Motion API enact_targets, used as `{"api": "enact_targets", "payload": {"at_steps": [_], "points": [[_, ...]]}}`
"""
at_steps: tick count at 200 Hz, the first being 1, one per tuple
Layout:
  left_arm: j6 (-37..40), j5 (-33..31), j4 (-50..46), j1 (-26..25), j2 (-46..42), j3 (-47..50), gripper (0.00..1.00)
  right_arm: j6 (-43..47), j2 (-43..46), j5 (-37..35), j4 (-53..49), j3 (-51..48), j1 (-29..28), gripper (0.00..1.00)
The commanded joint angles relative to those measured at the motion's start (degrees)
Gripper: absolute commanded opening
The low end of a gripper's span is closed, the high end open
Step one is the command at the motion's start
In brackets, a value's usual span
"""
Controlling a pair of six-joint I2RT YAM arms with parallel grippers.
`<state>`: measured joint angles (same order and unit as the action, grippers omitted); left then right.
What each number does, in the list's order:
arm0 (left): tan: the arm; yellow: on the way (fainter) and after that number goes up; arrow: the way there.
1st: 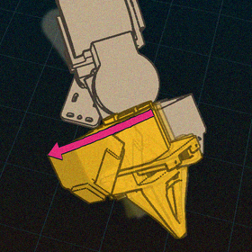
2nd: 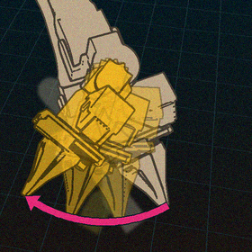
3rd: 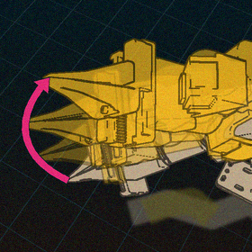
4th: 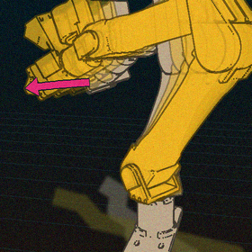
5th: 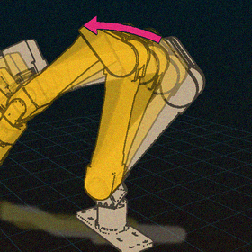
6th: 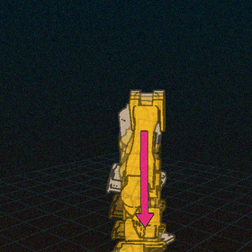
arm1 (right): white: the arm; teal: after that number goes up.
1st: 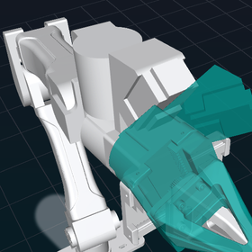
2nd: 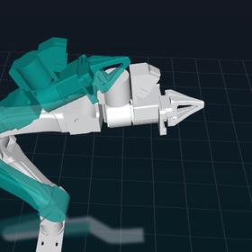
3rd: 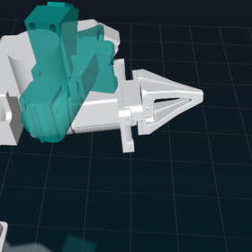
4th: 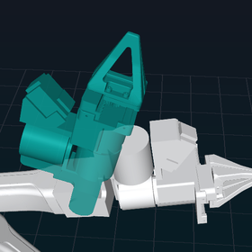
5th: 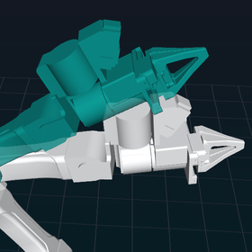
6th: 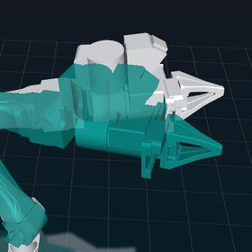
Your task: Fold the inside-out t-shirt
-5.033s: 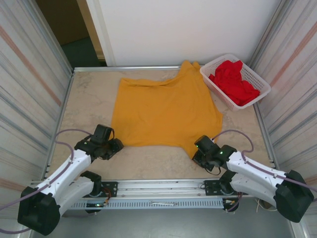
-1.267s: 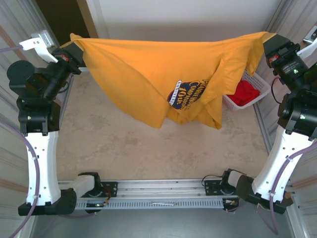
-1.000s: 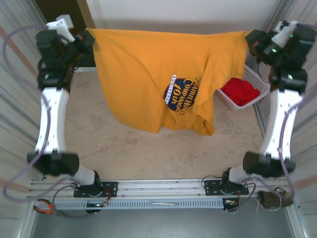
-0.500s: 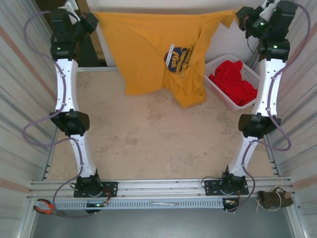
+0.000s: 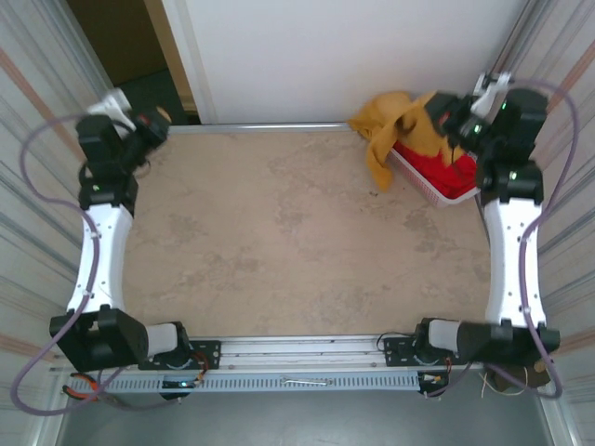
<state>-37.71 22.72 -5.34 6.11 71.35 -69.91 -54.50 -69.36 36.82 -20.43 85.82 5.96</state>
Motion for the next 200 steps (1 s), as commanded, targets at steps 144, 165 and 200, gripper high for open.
{"api": "enact_targets", "payload": {"at_steps": [144,165,200], "points": [[4.24,-17.25,9.74,-54.99,37.13,-9.89,0.64,3.92,-1.76,-1.75,-1.20,8.81,-1.47,0.00],[5.65,-19.08,11.05,-57.29,43.51,-16.33,0.66,3.96,-3.42,-2.18,-1.42,11.39,-2.67,0.00],[6.47,-22.85,9.29,-59.62,54.58,-29.47,0.66,3.14,-4.71,-2.54,-1.46,13.68,-3.80,0.00]]}}
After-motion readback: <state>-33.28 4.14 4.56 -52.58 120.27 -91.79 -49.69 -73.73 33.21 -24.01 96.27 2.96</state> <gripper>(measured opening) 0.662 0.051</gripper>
